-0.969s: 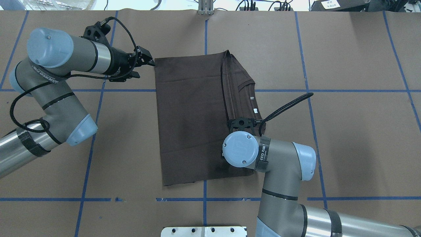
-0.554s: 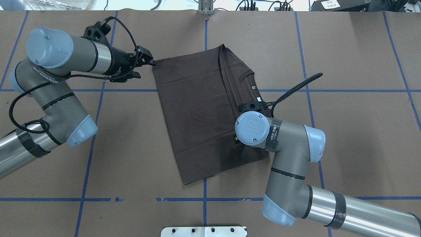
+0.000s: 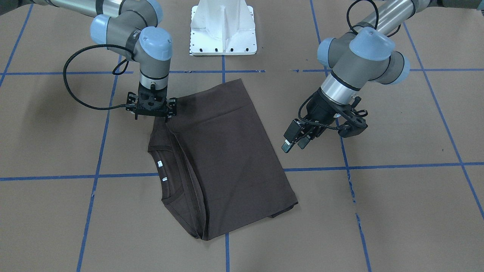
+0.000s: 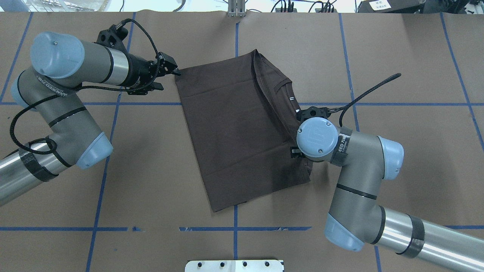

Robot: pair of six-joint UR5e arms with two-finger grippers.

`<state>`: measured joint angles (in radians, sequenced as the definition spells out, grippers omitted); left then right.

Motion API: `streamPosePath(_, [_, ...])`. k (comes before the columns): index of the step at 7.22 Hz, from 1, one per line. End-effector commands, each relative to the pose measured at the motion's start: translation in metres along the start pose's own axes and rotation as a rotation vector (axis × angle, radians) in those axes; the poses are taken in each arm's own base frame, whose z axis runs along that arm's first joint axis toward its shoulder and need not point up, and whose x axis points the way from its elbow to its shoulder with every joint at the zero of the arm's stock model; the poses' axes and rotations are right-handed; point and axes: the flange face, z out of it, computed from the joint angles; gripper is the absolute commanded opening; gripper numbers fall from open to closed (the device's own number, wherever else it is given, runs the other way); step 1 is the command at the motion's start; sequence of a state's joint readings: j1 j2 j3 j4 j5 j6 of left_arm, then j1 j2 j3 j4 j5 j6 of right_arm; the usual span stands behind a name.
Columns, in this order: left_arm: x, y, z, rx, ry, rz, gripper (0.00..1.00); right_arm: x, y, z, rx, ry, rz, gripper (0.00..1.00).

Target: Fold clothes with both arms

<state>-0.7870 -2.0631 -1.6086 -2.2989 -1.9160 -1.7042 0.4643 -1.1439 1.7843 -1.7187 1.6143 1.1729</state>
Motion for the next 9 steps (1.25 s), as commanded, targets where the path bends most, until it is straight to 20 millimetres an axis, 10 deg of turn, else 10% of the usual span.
streamPosePath(1, [0.003,0.002,-0.003,-0.001,0.008,-0.009,0.75,0.02,0.001,-0.011,0.015,-0.014,0.016,1.0])
streamPosePath(4, [0.007,0.004,-0.008,-0.003,0.018,-0.007,0.75,-0.019,-0.002,-0.058,0.026,-0.194,0.324,1.0])
streamPosePath(7, [0.004,0.003,-0.005,-0.003,0.011,-0.005,0.75,-0.008,0.04,-0.027,-0.028,-0.314,0.552,0.71])
streamPosePath(9, [0.003,0.003,-0.004,-0.003,0.008,-0.007,0.75,-0.014,0.053,-0.019,-0.048,-0.3,0.56,0.71])
